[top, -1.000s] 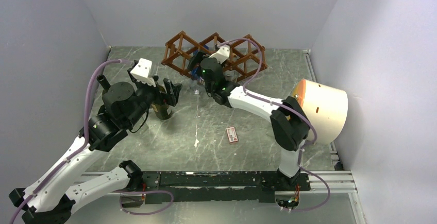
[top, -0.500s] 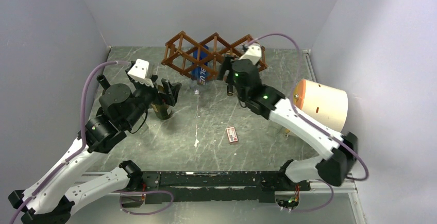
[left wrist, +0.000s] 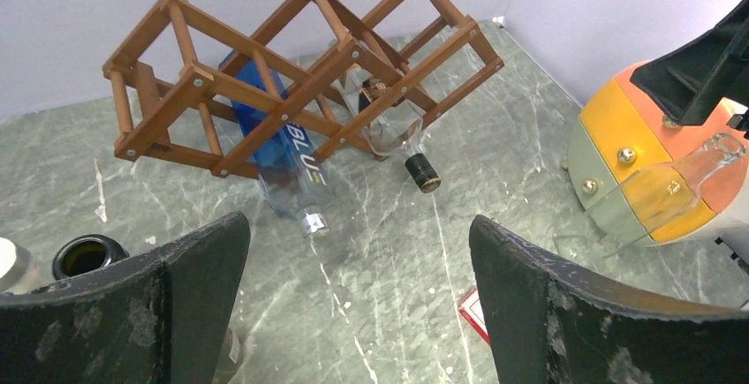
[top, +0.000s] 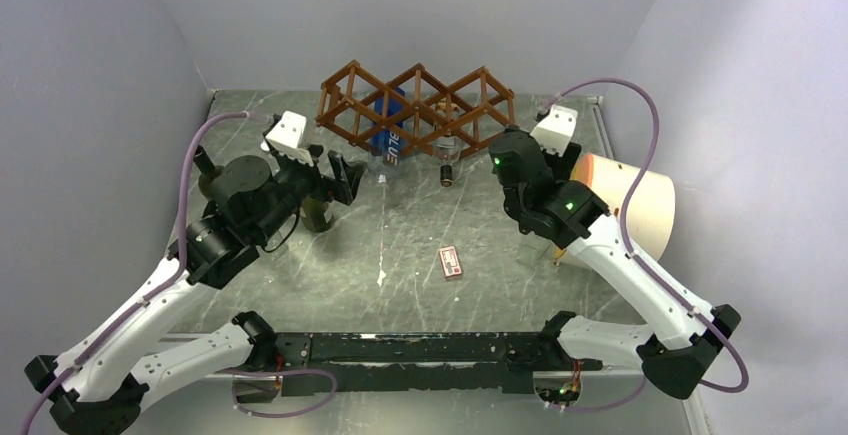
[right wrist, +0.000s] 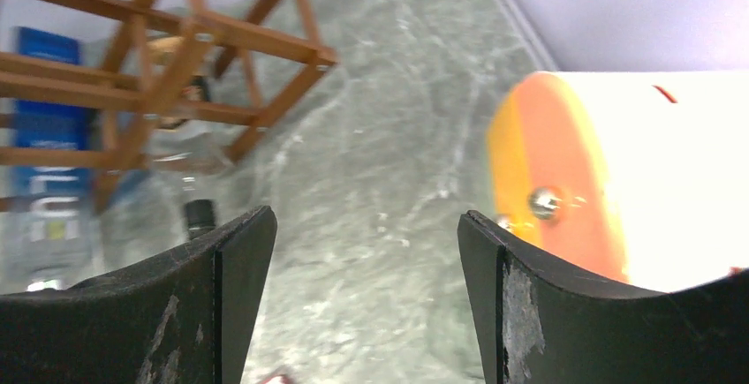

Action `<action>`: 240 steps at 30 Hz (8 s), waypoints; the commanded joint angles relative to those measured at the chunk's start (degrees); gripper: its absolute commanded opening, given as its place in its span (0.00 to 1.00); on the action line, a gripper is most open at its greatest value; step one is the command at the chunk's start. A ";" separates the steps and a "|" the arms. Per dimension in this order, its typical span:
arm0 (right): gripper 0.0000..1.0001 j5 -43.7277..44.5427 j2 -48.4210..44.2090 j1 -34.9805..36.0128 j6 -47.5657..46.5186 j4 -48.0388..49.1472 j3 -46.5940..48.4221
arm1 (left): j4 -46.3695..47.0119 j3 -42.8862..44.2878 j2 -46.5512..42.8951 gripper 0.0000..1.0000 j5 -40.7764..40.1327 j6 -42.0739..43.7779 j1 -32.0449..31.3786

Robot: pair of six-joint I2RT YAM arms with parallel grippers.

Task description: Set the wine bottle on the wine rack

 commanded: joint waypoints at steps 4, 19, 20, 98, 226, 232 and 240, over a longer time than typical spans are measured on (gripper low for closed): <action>0.80 9.52 -1.50 -2.53 9.53 -15.94 -0.28 | 2.85 0.01 1.95 0.97 2.65 -1.92 0.13; 0.65 6.64 -8.71 -3.43 19.23 -14.14 -12.55 | 8.94 -1.50 3.21 0.94 6.04 -1.57 0.12; 0.63 6.16 -8.89 -3.47 18.91 -13.38 -13.17 | 8.89 -1.37 3.64 0.94 6.05 -1.72 0.08; 0.00 -54.10 -11.76 -3.47 -4.42 22.33 -10.34 | 60.09 -22.17 32.53 0.40 25.31 12.79 -7.27; 0.00 -43.75 15.88 -3.29 1.33 33.34 -10.39 | 0.70 -1.86 1.64 1.00 -11.82 2.26 -6.56; 0.00 -44.05 20.26 -3.32 0.04 32.48 -5.63 | 4.96 -5.64 -1.51 0.99 -7.16 2.96 -6.54; 0.00 -43.61 23.42 -3.24 1.91 31.87 -3.58 | 5.34 -6.80 -2.31 1.00 -5.65 3.49 -6.54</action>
